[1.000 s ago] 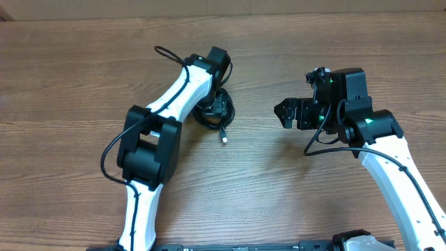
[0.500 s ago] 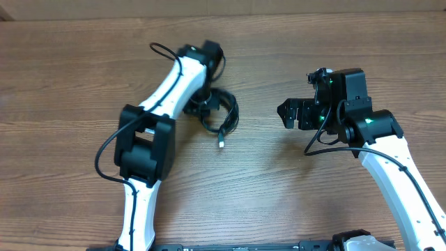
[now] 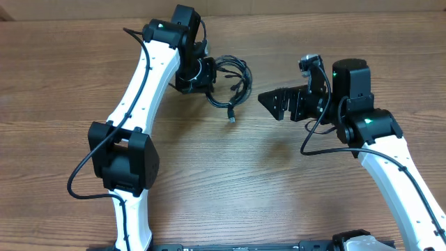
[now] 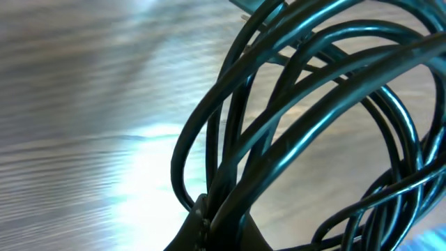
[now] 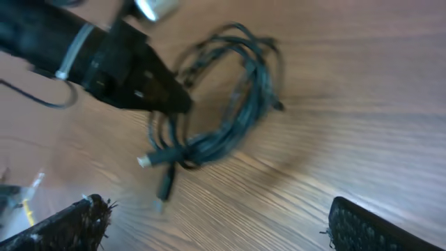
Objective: Untangle cables
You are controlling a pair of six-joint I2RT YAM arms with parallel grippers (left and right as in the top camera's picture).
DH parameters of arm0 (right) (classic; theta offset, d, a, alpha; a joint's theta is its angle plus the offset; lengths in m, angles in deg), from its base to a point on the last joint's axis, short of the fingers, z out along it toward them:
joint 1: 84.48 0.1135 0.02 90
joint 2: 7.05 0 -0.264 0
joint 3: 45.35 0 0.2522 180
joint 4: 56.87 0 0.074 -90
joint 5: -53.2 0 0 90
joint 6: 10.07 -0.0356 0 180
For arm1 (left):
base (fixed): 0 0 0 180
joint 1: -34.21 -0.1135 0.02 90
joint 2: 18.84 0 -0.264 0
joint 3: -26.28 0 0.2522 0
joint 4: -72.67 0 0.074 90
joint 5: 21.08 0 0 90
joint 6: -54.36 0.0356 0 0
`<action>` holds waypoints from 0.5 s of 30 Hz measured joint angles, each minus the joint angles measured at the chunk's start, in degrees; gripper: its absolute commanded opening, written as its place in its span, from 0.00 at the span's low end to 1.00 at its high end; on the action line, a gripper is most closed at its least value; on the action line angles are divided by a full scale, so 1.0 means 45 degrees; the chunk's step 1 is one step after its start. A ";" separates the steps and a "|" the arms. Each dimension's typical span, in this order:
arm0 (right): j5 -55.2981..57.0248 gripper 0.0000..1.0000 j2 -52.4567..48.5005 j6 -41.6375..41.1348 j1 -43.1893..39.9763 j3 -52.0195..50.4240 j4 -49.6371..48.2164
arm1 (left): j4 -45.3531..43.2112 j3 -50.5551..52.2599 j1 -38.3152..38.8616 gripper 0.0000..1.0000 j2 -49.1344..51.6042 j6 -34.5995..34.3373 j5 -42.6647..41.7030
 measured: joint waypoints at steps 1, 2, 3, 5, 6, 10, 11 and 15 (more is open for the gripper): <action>-0.0131 1.00 0.0000 -0.0044 0.0053 0.0000 -0.0170 | 0.0000 0.0000 0.0000 0.04 0.0000 0.0000 -0.0155; -0.0204 1.00 -0.0015 -0.0078 0.0097 0.0000 -0.0253 | 0.0000 0.0000 0.0000 0.04 -0.0005 0.0000 -0.0452; -0.0287 1.00 -0.0029 -0.0112 0.0165 0.0000 -0.0355 | 0.0005 0.0000 0.0005 0.04 -0.0015 0.0000 -0.0622; -0.0325 1.00 -0.0097 -0.0175 0.0277 0.0000 -0.0379 | 0.0015 0.0000 0.0024 0.04 -0.0092 0.0005 -0.0869; -0.0321 1.00 -0.0170 -0.0209 0.0330 0.0000 -0.0379 | 0.0039 0.0000 0.0029 0.04 -0.0160 0.0005 -0.0947; -0.0311 1.00 -0.0777 -0.0257 0.0583 0.0000 -0.0549 | 0.0068 0.0000 0.0034 0.04 -0.0719 0.0005 -0.1137; -0.0311 1.00 -0.0913 -0.0253 0.0641 0.0000 -0.0612 | 0.0087 0.0000 0.0034 0.04 -0.0884 0.0000 -0.1166; -0.0301 0.96 -0.1656 -0.0267 0.1001 0.0000 -0.1001 | 0.0126 0.0000 0.0039 0.04 -0.1574 0.0005 -0.1243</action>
